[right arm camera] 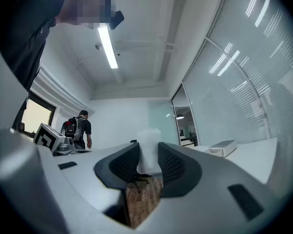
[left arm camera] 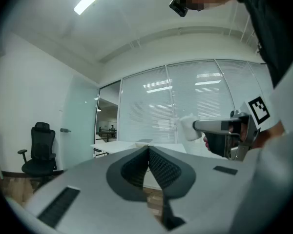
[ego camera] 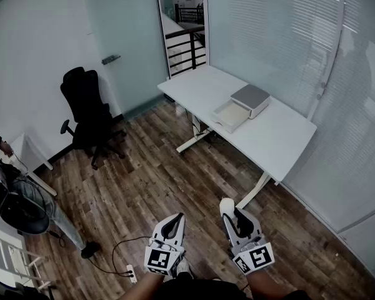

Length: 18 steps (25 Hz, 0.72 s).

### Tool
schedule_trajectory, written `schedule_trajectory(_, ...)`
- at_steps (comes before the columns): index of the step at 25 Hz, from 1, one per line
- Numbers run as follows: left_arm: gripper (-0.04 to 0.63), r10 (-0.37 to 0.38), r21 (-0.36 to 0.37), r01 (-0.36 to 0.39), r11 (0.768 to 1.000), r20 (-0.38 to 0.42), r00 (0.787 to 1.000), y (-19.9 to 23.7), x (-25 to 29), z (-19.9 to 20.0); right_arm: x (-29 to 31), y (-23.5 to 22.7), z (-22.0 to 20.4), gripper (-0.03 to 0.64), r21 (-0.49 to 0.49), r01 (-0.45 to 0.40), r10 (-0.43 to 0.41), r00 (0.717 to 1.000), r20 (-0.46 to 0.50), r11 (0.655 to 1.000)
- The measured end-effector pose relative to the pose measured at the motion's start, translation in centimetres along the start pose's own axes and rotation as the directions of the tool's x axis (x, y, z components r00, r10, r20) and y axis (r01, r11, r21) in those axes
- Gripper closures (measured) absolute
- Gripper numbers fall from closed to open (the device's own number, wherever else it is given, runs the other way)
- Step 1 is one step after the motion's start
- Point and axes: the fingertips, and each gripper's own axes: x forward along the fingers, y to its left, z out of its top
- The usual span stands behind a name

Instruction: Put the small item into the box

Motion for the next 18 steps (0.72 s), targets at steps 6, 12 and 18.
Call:
schedule_trajectory(6,0.583,0.019,0.003,-0.019,1.000,0.010,1.000,-0.2,-0.7,0.1,-0.8,0.7,-0.2,0.488,0.004,-0.027,0.027,1.000,-0.005,1.000)
schedule_trajectory(12,0.581,0.012,-0.002,-0.012,1.000,0.001,1.000,-0.1,-0.7,0.1,-0.6,0.7,-0.2,0.486,0.011,-0.024,0.024,1.000,-0.005,1.000)
schedule_trajectory(18,0.583,-0.009,-0.001,0.009,1.000,-0.006,1.000,1.5,0.3,-0.5,1.1,0.3,-0.1,0.479,0.007,-0.008,0.007,1.000,0.021,1.000)
